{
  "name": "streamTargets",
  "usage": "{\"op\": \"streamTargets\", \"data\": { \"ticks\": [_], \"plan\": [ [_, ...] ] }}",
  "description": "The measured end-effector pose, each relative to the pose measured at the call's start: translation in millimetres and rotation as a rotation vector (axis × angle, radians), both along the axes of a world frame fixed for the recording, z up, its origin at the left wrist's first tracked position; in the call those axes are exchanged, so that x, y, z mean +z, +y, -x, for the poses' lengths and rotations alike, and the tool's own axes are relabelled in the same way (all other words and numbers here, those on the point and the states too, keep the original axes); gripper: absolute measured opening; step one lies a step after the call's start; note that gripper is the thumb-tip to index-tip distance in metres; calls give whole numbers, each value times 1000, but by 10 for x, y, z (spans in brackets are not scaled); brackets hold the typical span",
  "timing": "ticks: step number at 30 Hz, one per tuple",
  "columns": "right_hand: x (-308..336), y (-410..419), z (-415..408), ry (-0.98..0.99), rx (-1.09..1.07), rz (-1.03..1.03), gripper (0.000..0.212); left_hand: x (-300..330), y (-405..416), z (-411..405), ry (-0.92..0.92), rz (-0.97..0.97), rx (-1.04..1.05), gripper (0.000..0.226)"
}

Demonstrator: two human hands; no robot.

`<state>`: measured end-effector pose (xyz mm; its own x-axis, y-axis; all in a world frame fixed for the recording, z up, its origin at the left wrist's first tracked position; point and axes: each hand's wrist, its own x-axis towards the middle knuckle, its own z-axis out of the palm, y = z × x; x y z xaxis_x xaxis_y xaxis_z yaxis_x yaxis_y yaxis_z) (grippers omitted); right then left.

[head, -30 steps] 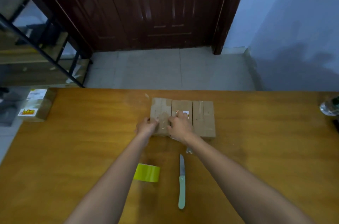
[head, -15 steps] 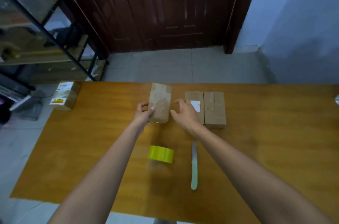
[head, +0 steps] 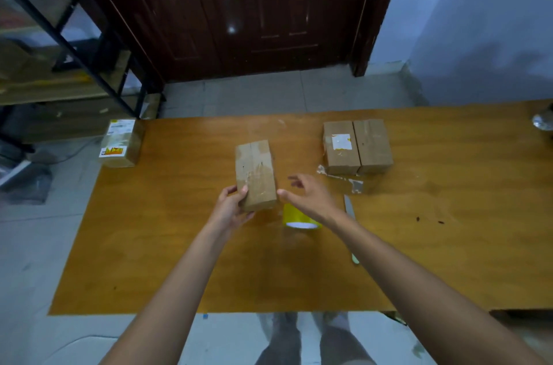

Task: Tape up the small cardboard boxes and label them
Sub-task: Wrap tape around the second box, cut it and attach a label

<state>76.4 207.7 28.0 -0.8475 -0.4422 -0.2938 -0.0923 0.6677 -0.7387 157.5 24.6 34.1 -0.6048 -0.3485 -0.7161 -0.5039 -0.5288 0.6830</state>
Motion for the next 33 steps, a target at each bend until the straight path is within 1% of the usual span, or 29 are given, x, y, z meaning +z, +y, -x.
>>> {"op": "streamTargets", "data": {
  "ticks": [3,8,10,13,16,21,27,30,33],
  "plan": [
    [-37,52,-11,45,140,-178,70,-95,-69,-117,-37,-14,55,28],
    [-208,42,-78,-46,180,-341,66,-209,-300,-291,-81,33,109,46],
    [-242,4,-107,-38,182,-376,66,-226,-352,-330,-87,54,115,46],
    [-256,-1,-150,3,147,-371,52,-263,-354,-297,-90,110,75,39],
    [-292,53,-200,27,148,-358,53,-325,-297,-110,-102,204,8,46],
    [-341,106,-231,29,149,-325,38,-458,-93,369,-107,250,-115,49],
    [-382,130,-208,20,140,-301,36,-707,96,680,-137,423,-296,46],
    [-394,139,-188,25,134,-282,34,-767,115,714,-153,549,-360,44],
    [-407,139,-165,19,117,-266,37,-808,65,727,-222,693,-414,40]
  ]
}}
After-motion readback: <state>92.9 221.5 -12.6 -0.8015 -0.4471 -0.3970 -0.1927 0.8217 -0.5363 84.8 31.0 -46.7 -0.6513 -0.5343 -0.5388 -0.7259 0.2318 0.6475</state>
